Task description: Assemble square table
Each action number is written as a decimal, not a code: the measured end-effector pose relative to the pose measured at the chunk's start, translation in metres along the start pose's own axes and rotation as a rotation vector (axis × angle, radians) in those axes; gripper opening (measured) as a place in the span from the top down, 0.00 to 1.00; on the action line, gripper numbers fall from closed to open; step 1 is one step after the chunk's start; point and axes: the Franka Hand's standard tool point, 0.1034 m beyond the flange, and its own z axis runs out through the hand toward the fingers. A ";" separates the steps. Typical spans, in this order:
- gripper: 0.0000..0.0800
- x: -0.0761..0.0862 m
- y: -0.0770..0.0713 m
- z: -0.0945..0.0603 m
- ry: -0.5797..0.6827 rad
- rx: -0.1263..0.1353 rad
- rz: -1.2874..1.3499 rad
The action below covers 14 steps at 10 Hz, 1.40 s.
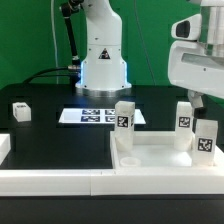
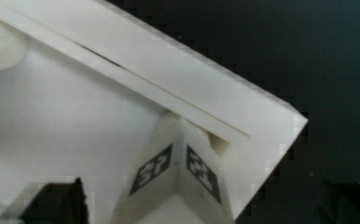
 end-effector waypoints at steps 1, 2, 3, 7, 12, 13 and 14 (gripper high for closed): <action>0.19 0.004 0.001 0.001 0.011 -0.002 -0.115; 0.19 0.011 0.003 0.005 0.031 0.000 -0.252; 0.19 0.014 0.000 0.008 0.046 0.011 -0.324; 0.19 0.021 -0.002 0.015 0.074 0.025 -0.435; 0.62 0.027 0.003 0.015 0.070 0.024 -0.178; 0.62 0.028 0.003 0.015 0.069 0.024 -0.117; 0.62 0.028 0.004 0.015 0.068 0.023 -0.057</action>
Offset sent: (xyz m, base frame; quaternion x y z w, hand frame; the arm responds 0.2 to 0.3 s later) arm 0.0104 0.0085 -0.0157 0.0348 0.0274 -0.1901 0.9808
